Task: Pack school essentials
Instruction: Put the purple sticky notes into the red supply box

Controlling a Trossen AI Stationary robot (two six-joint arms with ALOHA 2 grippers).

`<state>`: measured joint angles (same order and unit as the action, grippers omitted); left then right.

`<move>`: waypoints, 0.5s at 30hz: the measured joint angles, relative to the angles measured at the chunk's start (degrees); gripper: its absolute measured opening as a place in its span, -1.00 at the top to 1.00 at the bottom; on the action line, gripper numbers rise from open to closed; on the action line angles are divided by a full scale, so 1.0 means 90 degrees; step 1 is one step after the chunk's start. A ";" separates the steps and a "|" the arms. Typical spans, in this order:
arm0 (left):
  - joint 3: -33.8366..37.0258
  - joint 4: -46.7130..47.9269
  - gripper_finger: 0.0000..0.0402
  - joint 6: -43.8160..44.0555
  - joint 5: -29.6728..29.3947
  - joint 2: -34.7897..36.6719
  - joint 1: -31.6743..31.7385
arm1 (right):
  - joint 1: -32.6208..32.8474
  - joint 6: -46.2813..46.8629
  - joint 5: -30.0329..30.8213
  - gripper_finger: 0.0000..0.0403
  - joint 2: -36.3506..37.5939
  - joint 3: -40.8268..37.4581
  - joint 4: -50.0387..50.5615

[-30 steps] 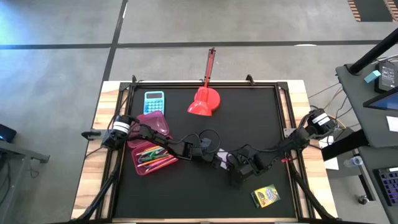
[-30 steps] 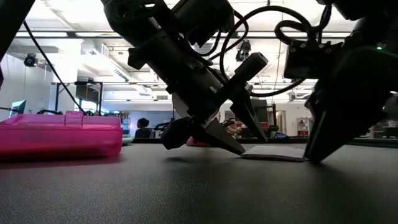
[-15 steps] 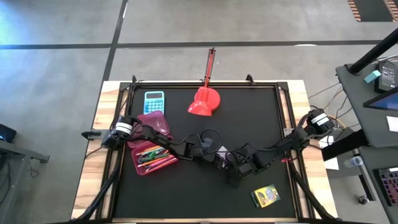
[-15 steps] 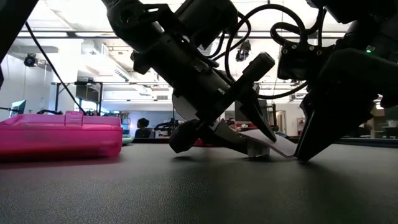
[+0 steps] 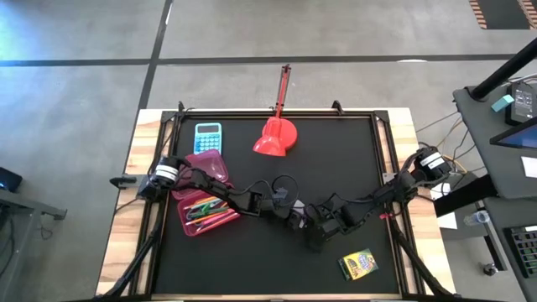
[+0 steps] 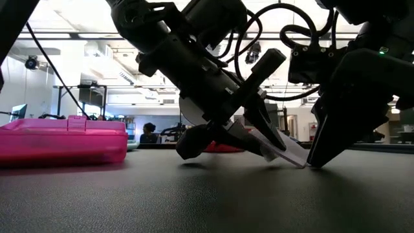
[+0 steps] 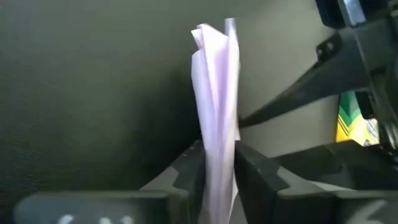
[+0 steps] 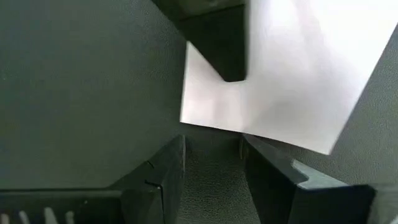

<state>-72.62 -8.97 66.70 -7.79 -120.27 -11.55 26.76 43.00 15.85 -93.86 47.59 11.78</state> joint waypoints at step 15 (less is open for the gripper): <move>0.0007 0.0010 0.85 -0.0203 0.0950 0.0141 0.0167 | 0.0192 0.0453 -0.1094 0.28 0.0430 -0.0012 0.0614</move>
<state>-72.55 -8.88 64.87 0.76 -119.00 -10.05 28.49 47.07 6.00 -89.99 47.48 17.31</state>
